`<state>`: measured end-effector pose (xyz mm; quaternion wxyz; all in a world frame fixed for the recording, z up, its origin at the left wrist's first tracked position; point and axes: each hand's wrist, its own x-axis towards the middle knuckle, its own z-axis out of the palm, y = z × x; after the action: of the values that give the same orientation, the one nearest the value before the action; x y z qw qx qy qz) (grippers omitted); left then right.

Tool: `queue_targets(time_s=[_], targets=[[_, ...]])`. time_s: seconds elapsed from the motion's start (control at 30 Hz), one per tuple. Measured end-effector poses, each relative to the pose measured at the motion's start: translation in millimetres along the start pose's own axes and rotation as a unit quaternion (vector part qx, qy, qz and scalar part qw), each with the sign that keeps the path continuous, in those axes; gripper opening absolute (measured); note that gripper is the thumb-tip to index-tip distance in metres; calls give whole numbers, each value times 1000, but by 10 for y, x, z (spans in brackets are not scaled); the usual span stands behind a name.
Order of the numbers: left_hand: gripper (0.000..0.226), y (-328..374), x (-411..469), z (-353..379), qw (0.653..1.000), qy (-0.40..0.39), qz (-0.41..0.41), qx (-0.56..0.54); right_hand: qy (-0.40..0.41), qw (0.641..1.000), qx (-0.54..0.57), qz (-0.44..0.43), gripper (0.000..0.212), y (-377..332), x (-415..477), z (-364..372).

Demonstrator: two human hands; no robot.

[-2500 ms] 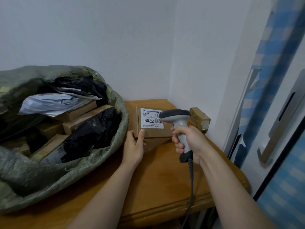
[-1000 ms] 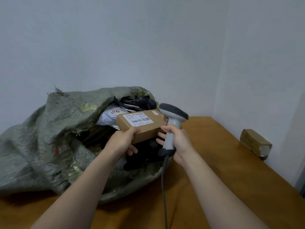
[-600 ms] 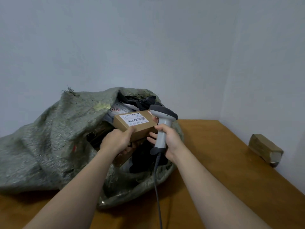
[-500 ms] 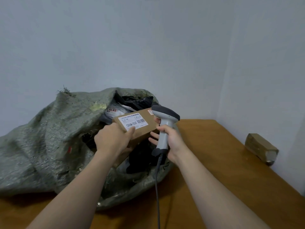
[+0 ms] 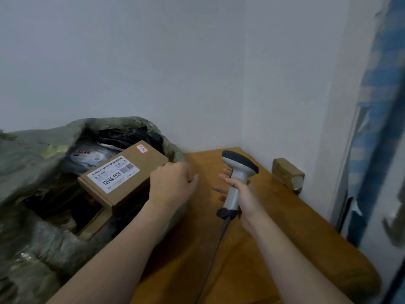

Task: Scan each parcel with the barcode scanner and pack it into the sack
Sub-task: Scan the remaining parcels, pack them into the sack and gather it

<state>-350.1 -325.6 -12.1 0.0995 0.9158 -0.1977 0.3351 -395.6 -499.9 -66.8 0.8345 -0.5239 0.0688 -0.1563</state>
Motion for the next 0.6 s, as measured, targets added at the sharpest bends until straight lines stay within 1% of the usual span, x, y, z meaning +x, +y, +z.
queue_targets(time_s=[0.13, 0.27, 0.37, 0.47, 0.53, 0.6], targets=[[31, 518, 39, 399, 996, -22, 85, -28, 101, 993, -59, -15, 28, -54, -41, -533], [25, 944, 232, 722, 982, -47, 172, -60, 145, 987, -70, -8, 22, -65, -48, -983], [31, 1228, 435, 937, 967, -71, 232, -71, 184, 983, -17, -2, 20, -54, -16, -1265], [34, 1492, 604, 1137, 934, -58, 344, -77, 206, 976, 72, 10, 20, -69, 21, -1472], [40, 1649, 710, 1273, 912, -55, 400, -76, 205, 975, 87, 11, 19, -69, 39, -1523], [46, 1799, 835, 1376, 901, -79, 421, -72, 196, 978, 75, 8, 18, -61, 49, -1523]])
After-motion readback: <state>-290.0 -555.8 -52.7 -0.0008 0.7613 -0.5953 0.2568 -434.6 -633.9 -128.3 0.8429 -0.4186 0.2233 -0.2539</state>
